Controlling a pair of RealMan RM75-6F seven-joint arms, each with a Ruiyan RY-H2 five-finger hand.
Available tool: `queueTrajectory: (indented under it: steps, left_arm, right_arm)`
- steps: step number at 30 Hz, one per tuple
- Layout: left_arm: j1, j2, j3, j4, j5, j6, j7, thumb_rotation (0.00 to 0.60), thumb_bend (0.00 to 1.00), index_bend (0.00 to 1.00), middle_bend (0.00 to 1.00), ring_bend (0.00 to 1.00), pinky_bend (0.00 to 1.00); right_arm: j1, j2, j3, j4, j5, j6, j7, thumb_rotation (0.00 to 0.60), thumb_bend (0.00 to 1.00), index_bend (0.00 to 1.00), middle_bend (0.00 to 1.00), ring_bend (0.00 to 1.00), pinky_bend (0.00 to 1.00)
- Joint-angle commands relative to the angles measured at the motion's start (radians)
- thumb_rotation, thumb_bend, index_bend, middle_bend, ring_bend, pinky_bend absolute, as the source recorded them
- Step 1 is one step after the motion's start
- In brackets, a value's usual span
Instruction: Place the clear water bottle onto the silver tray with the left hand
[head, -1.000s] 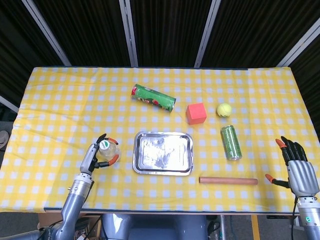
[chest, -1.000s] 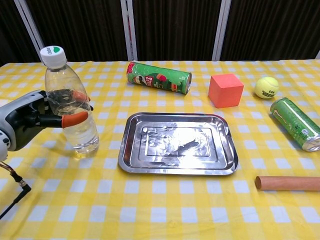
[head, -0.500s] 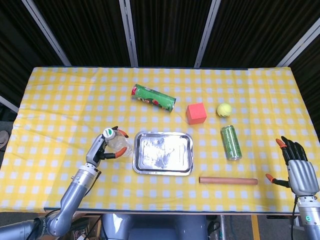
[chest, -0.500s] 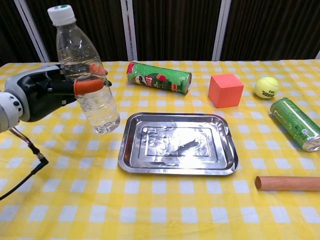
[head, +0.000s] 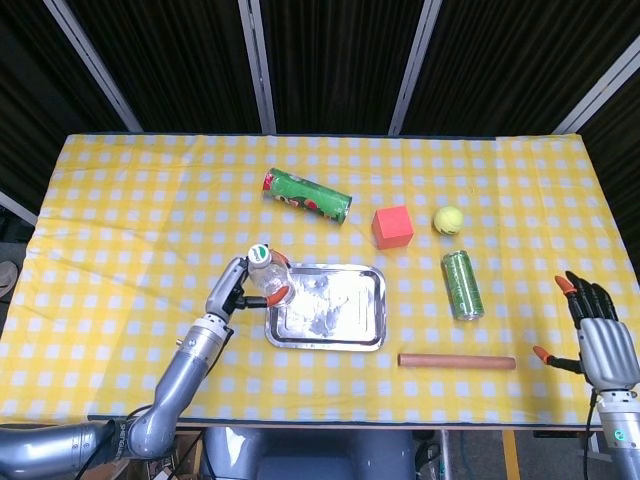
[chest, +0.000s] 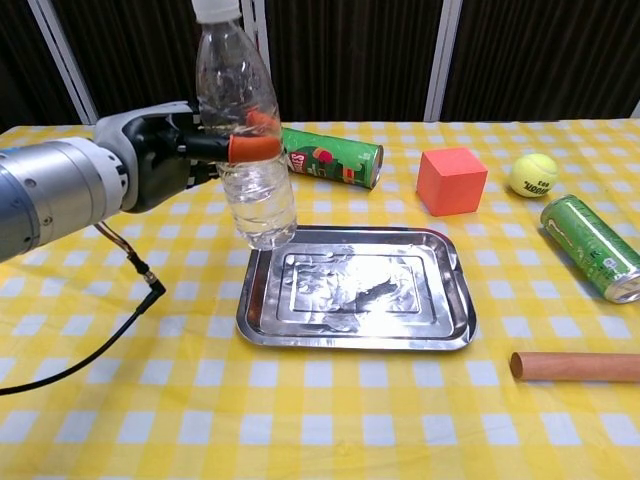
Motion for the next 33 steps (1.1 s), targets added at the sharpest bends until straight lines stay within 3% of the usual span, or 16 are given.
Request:
queueTrajectory:
  steps: [1, 8, 12, 20, 26, 33]
  left_arm:
    - [-0.022, 0.035, -0.032, -0.139, -0.018, 0.083, 0.113, 0.6, 0.43, 0.5, 0.48, 0.0, 0.06]
    - [-0.06, 0.115, -0.131, -0.51, -0.137, 0.232, 0.278, 0.6, 0.43, 0.5, 0.48, 0.0, 0.06]
    - [-0.087, 0.126, -0.154, -0.511, -0.108, 0.198, 0.268, 0.6, 0.42, 0.5, 0.48, 0.0, 0.06]
    - [-0.035, 0.177, -0.069, -0.503, -0.162, 0.262, 0.276, 0.6, 0.42, 0.5, 0.48, 0.0, 0.06]
    - [0.001, 0.181, 0.016, -0.334, -0.149, 0.175, 0.196, 0.6, 0.43, 0.5, 0.48, 0.0, 0.06]
    - [0.031, 0.172, 0.065, -0.17, -0.126, 0.025, 0.059, 0.6, 0.43, 0.5, 0.48, 0.0, 0.06]
  right_arm:
    - [0.0, 0.0, -0.001, 0.0, -0.002, 0.0, 0.0, 0.6, 0.05, 0.05, 0.0, 0.0, 0.0]
    - [-0.001, -0.006, -0.01, -0.007, -0.017, 0.006, -0.019, 0.6, 0.05, 0.05, 0.0, 0.0, 0.0]
    - [-0.003, -0.006, -0.012, -0.014, -0.019, 0.008, -0.026, 0.6, 0.05, 0.05, 0.0, 0.0, 0.0]
    - [-0.004, 0.004, -0.013, -0.021, -0.02, 0.008, -0.012, 0.6, 0.05, 0.05, 0.0, 0.0, 0.0]
    - [-0.001, 0.001, -0.014, -0.017, -0.019, 0.001, -0.011, 0.6, 0.05, 0.05, 0.0, 0.0, 0.0]
    - [-0.002, 0.001, -0.013, -0.018, -0.018, 0.003, -0.016, 0.6, 0.05, 0.05, 0.0, 0.0, 0.0]
